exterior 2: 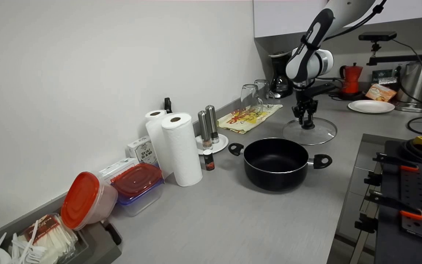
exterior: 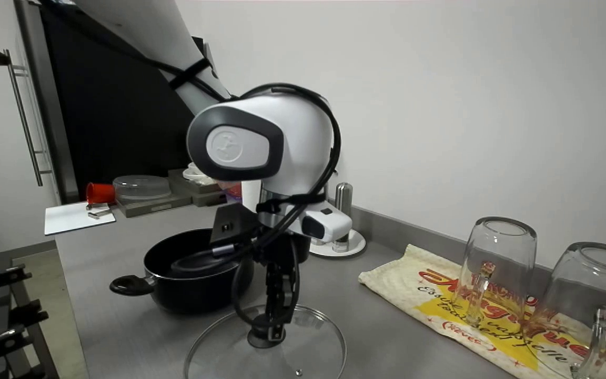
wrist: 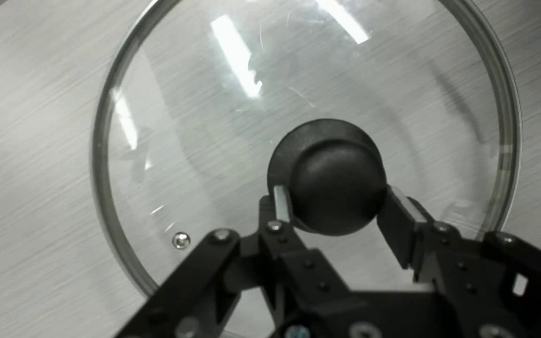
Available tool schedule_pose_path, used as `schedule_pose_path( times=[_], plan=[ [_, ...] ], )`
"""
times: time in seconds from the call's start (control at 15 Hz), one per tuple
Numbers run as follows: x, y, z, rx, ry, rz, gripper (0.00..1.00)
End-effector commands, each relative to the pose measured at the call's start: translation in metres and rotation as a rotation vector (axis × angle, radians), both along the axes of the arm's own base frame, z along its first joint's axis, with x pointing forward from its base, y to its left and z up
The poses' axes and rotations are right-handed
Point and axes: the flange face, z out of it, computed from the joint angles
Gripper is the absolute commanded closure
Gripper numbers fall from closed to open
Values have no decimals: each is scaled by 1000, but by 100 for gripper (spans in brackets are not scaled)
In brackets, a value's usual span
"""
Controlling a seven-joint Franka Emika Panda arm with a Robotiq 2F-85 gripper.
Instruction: Put the pot's lid on the counter
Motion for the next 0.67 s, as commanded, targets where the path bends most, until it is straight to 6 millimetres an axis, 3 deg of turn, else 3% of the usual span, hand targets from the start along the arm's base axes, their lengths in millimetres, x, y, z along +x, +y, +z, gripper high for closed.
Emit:
schedule_pose_path(
  times=[0.0, 0.33, 0.6],
  plan=[
    [9, -6, -26, 43, -32, -10, 76],
    [22, 3, -60, 73, -31, 2, 76],
    [34, 7, -62, 74, -43, 22, 76]
  ],
)
